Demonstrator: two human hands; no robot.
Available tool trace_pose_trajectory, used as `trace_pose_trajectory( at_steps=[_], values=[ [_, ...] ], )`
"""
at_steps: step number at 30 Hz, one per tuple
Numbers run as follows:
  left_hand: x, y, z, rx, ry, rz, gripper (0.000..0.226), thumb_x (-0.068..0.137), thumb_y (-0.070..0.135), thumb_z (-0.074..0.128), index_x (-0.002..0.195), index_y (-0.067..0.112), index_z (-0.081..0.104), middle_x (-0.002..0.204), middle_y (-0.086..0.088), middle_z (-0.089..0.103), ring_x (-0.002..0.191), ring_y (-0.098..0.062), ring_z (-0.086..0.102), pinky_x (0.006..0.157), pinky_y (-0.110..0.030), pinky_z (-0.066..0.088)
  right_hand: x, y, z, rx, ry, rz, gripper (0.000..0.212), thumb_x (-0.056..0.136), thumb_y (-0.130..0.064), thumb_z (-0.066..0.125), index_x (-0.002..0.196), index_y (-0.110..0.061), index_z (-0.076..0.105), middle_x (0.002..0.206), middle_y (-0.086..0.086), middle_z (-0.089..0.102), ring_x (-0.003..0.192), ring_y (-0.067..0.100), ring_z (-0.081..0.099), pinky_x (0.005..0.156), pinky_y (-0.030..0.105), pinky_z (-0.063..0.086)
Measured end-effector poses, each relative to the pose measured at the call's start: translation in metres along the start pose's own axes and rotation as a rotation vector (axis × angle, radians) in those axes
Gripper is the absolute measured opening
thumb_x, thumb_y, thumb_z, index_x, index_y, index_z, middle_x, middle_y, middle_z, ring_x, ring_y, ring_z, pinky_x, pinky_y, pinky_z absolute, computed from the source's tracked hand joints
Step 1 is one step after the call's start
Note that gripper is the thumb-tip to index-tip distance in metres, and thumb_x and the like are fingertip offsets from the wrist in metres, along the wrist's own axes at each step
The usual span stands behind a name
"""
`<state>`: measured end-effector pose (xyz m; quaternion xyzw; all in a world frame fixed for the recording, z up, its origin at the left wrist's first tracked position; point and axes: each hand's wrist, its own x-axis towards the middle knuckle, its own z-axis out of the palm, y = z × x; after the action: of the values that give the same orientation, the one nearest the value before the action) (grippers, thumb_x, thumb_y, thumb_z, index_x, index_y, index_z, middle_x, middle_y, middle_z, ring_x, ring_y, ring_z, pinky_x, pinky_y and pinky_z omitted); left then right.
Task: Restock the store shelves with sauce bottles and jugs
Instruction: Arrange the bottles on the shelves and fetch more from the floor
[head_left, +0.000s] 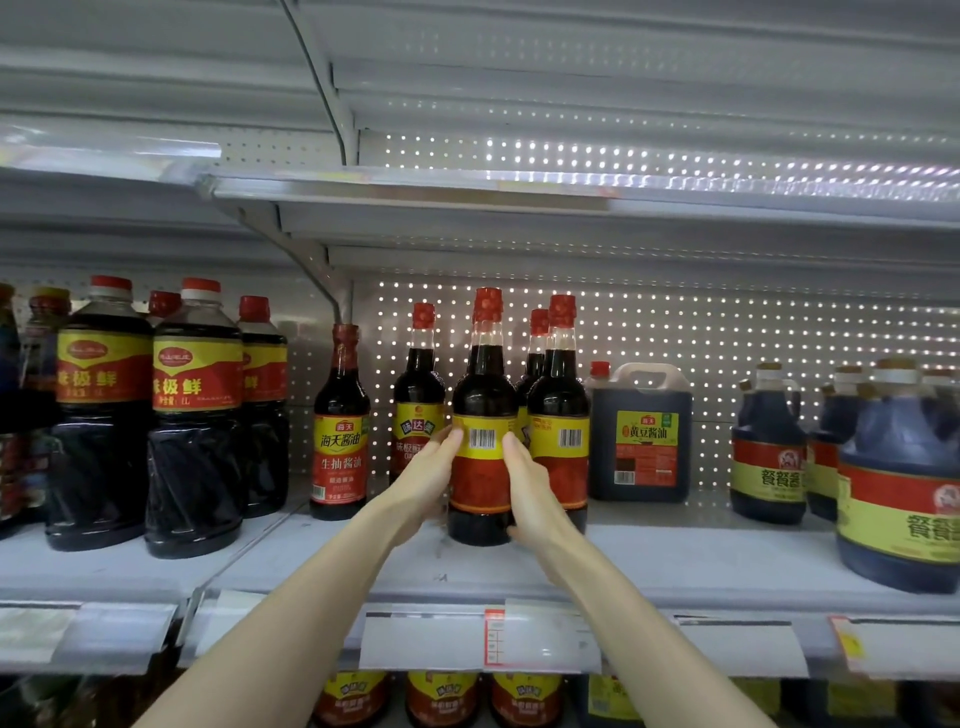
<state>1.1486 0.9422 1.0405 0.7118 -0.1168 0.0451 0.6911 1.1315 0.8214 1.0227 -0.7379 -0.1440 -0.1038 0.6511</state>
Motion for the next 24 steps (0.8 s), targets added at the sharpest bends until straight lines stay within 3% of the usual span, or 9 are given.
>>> trace_pose_trajectory(
  at_steps=[2, 5, 8, 11, 14, 16, 19, 22, 24],
  values=[
    [-0.001, 0.000, 0.004, -0.041, -0.026, 0.001, 0.047, 0.102, 0.045, 0.032, 0.144, 0.024, 0.034, 0.143, -0.004, 0.047, 0.125, -0.022, 0.048, 0.099, -0.041, 0.040, -0.001, -0.002, 0.000, 0.020, 0.003, 0.008, 0.019, 0.095, -0.062, 0.028, 0.094, -0.053, 0.045, 0.133, -0.002, 0.043, 0.121, 0.017, 0.044, 0.110, 0.045, 0.032],
    [-0.004, -0.003, 0.000, -0.019, -0.014, 0.024, 0.046, 0.100, 0.048, 0.034, 0.140, 0.025, 0.037, 0.129, 0.001, 0.053, 0.107, -0.016, 0.053, 0.093, -0.039, 0.045, 0.004, -0.006, -0.002, 0.056, 0.007, -0.001, 0.022, 0.101, -0.050, 0.026, 0.113, -0.042, 0.043, 0.118, -0.010, 0.049, 0.116, 0.015, 0.045, 0.109, 0.040, 0.032],
    [-0.006, -0.007, -0.006, 0.070, -0.005, 0.062, 0.046, 0.100, 0.047, 0.036, 0.139, 0.022, 0.039, 0.124, 0.003, 0.053, 0.095, -0.007, 0.055, 0.080, -0.032, 0.050, 0.013, -0.003, 0.000, 0.036, 0.015, 0.018, 0.053, 0.095, -0.064, 0.028, 0.137, -0.033, 0.037, 0.140, -0.003, 0.046, 0.129, 0.017, 0.044, 0.113, 0.048, 0.032],
    [-0.007, -0.008, -0.013, 0.147, 0.000, 0.093, 0.044, 0.100, 0.045, 0.036, 0.136, 0.021, 0.041, 0.125, 0.003, 0.053, 0.090, -0.002, 0.054, 0.067, -0.024, 0.049, 0.025, 0.008, -0.001, 0.043, 0.019, 0.034, 0.094, 0.071, -0.085, 0.034, 0.150, -0.034, 0.024, 0.149, -0.005, 0.039, 0.134, 0.017, 0.041, 0.113, 0.048, 0.033],
    [-0.005, -0.004, -0.015, 0.126, 0.014, 0.082, 0.048, 0.101, 0.045, 0.034, 0.142, 0.019, 0.035, 0.131, 0.000, 0.051, 0.097, -0.009, 0.053, 0.066, -0.023, 0.046, 0.013, -0.004, 0.004, 0.039, 0.045, 0.042, 0.046, 0.096, -0.062, 0.029, 0.132, -0.036, 0.043, 0.134, -0.003, 0.049, 0.126, 0.019, 0.048, 0.110, 0.049, 0.036],
    [-0.002, -0.002, -0.011, 0.076, -0.011, 0.049, 0.050, 0.102, 0.045, 0.032, 0.146, 0.020, 0.031, 0.136, -0.002, 0.049, 0.101, -0.011, 0.052, 0.069, -0.024, 0.046, 0.011, -0.003, 0.005, 0.012, 0.040, 0.029, 0.023, 0.099, -0.055, 0.029, 0.112, -0.044, 0.045, 0.131, -0.001, 0.050, 0.119, 0.018, 0.050, 0.106, 0.047, 0.040],
    [0.002, -0.004, -0.004, -0.029, -0.038, 0.014, 0.049, 0.101, 0.047, 0.031, 0.144, 0.023, 0.034, 0.130, 0.001, 0.053, 0.094, -0.006, 0.056, 0.073, -0.028, 0.049, 0.006, -0.004, 0.006, 0.037, 0.038, 0.037, 0.023, 0.098, -0.057, 0.030, 0.114, -0.045, 0.041, 0.132, 0.000, 0.048, 0.116, 0.016, 0.050, 0.104, 0.043, 0.041],
    [0.002, -0.007, -0.003, -0.028, -0.036, 0.014, 0.046, 0.101, 0.048, 0.030, 0.139, 0.023, 0.039, 0.121, 0.005, 0.054, 0.098, -0.009, 0.053, 0.090, -0.039, 0.047, 0.008, -0.005, -0.001, 0.146, 0.011, 0.067, 0.016, 0.101, -0.049, 0.029, 0.109, -0.040, 0.041, 0.107, -0.007, 0.053, 0.101, 0.012, 0.051, 0.096, 0.037, 0.039],
    [-0.003, -0.008, -0.001, -0.020, -0.042, 0.039, 0.039, 0.101, 0.046, 0.032, 0.133, 0.025, 0.042, 0.111, 0.010, 0.055, 0.090, -0.003, 0.054, 0.076, -0.030, 0.049, 0.009, -0.005, -0.002, 0.190, 0.014, 0.072, 0.015, 0.102, -0.045, 0.029, 0.107, -0.037, 0.040, 0.100, -0.009, 0.053, 0.092, 0.009, 0.052, 0.093, 0.037, 0.039]
  ],
)
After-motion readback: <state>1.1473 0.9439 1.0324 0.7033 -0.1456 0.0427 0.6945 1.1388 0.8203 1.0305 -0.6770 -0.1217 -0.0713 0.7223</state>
